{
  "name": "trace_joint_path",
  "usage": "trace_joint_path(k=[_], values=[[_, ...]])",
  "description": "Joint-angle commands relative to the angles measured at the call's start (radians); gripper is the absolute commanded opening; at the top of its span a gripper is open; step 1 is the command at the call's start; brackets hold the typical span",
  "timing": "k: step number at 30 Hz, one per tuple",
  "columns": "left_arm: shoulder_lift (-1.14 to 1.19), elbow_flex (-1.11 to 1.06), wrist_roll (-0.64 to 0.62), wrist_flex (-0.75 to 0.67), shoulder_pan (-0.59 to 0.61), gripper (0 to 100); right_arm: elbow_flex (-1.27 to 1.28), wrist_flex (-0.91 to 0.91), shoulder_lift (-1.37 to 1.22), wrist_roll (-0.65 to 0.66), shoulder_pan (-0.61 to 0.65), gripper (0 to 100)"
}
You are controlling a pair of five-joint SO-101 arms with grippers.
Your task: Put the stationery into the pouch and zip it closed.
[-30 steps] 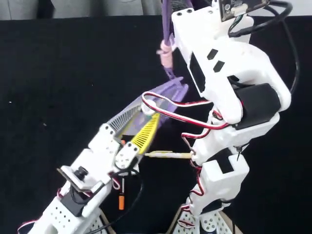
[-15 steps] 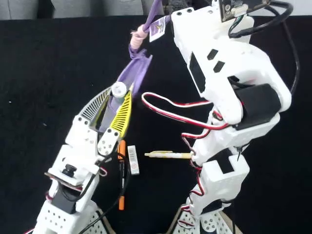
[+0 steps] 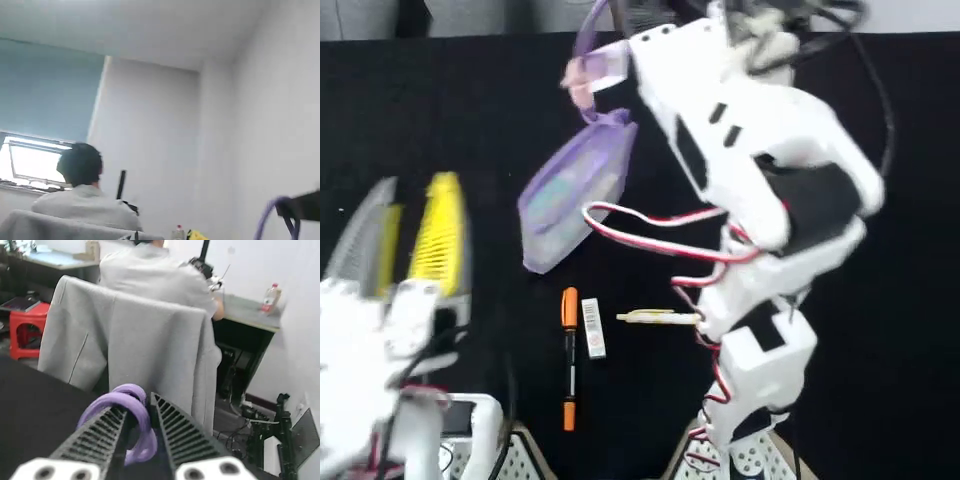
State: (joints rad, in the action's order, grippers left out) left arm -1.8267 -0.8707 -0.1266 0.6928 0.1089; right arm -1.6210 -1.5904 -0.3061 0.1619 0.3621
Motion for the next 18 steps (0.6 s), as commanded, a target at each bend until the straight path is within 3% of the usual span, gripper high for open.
trace_joint_path(k=[1,8,13,18], values=[[0.005,0.176,-0.092,0.141,0.153,18,-0.018,0.04,-0.054,-0.008,0.035,1.2],[0.006,0.166,-0.051,0.42,0.145,18,-0.019,0.11,-0.145,-0.009,0.035,1.2],[0.006,-0.061,0.149,0.571,-0.038,18,-0.019,0.157,-0.194,-0.009,0.034,1.1],[0.006,-0.291,0.14,0.569,-0.168,18,-0.019,0.183,-0.219,-0.009,0.032,1.1]])
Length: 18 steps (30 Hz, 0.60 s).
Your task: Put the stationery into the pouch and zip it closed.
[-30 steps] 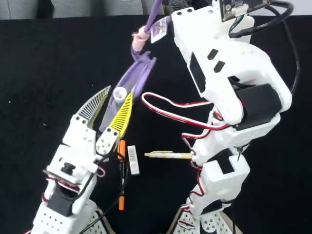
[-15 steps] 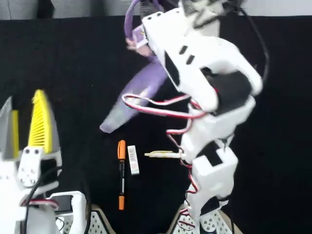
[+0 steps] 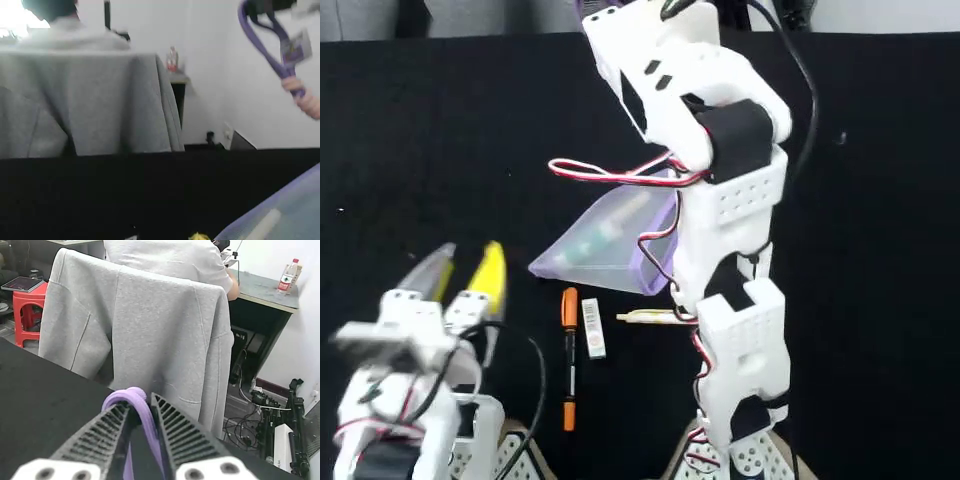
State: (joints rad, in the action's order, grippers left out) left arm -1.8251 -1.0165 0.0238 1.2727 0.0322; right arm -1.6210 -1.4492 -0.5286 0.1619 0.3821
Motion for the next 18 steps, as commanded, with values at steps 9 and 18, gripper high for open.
trace_joint_path(k=[9,18], values=[[0.005,-0.533,-0.052,-0.21,-0.162,24,-0.019,0.068,-0.012,-0.009,-0.018,1.1],[0.005,-0.57,-0.054,-0.17,-0.228,25,-0.019,0.071,-0.012,-0.009,-0.018,1.1]])
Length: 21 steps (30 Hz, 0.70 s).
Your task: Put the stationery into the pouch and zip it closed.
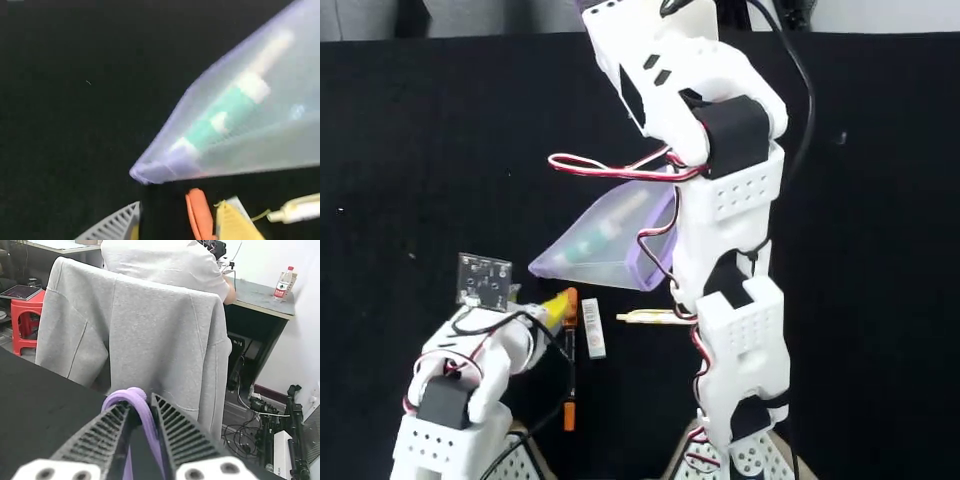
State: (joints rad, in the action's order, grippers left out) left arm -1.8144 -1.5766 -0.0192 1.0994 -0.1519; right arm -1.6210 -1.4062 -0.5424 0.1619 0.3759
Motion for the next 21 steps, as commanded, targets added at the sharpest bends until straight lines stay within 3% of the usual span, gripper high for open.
trace_joint_path(k=[1,7,15,21], values=[[-0.006,-0.012,-0.011,0.003,-0.048,25,-0.019,0.028,0.002,-0.009,-0.012,1.1],[-0.003,0.061,-0.124,0.052,-0.061,25,-0.019,0.026,0.002,-0.009,-0.012,1.1],[0.015,0.113,-0.124,0.06,-0.094,25,-0.019,0.026,0.002,-0.009,-0.012,1.1],[0.273,0.285,-0.123,0.043,-0.048,25,-0.019,0.025,0.002,-0.009,-0.012,1.1]])
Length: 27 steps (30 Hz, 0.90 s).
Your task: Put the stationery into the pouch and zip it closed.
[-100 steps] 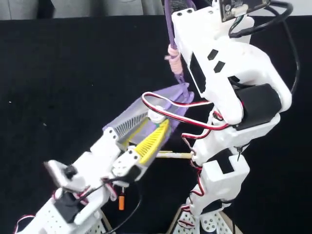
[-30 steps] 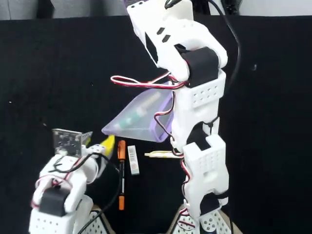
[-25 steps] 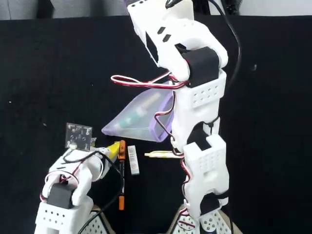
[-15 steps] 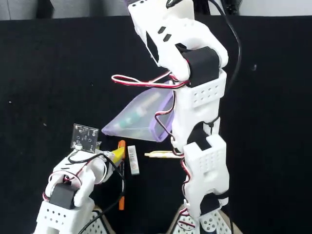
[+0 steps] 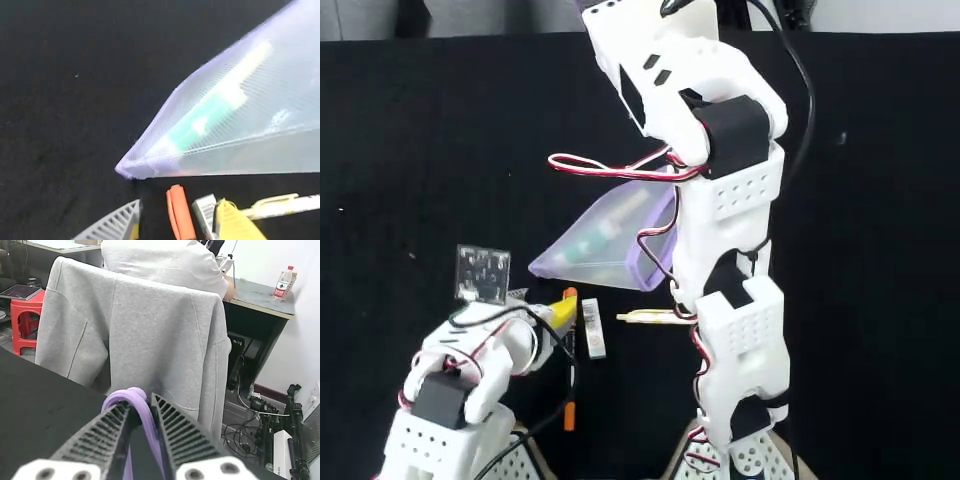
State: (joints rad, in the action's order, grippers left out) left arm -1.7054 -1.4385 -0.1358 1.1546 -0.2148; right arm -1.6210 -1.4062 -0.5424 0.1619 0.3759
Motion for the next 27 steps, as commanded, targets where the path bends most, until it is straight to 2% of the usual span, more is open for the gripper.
trace_joint_path(k=[1,7,11,14,19,27], values=[[0.23,0.16,-0.006,-0.034,0.016,25,-0.019,0.025,0.002,-0.009,-0.012,1.1],[0.681,0.245,-0.015,-0.172,0.016,24,-0.019,0.025,0.002,-0.009,-0.012,1.1],[0.913,0.28,-0.129,-0.269,0.013,24,-0.019,0.023,0.002,-0.008,-0.012,1.1],[0.996,0.294,-0.172,-0.336,0.013,24,-0.019,0.023,0.002,-0.008,-0.012,1.1],[1.051,0.286,-0.175,-0.439,0.008,24,-0.019,0.023,0.002,-0.006,-0.012,1.1],[1.155,0.297,-0.175,-0.526,-0.14,24,-0.018,0.023,0.002,-0.005,-0.014,1.1]])
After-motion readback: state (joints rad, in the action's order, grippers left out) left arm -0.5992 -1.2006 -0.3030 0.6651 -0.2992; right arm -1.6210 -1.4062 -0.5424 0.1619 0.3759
